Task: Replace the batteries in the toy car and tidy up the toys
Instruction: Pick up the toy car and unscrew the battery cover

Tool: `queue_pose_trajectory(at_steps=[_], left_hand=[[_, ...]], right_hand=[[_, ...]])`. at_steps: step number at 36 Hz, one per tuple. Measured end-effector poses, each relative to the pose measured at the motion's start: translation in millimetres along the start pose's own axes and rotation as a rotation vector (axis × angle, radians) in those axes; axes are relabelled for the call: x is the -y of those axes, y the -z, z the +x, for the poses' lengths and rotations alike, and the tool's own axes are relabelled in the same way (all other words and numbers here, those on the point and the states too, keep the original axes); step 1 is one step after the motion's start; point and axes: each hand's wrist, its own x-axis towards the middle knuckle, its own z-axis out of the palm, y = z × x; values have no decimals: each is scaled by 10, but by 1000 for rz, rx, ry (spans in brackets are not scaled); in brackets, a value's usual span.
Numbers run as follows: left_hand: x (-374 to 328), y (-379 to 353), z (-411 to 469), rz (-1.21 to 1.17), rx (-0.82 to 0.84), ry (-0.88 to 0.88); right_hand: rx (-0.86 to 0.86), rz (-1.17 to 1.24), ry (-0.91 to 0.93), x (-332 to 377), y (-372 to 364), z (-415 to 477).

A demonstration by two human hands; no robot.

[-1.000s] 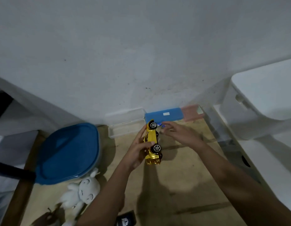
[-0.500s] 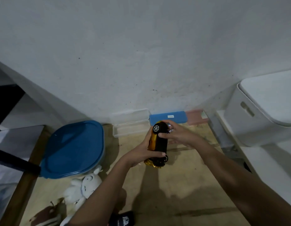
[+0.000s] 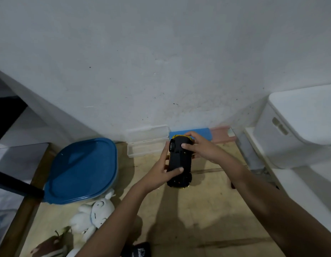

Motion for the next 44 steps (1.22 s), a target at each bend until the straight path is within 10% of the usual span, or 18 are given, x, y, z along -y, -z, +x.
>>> queue_pose_trajectory(at_steps=[12, 44], left_hand=[[12, -6, -32, 201, -95, -99], [-33, -203, 133, -332, -352, 21]], right_hand=[[-79, -85, 27, 87, 22, -18], [-248, -171, 114, 31, 5, -25]])
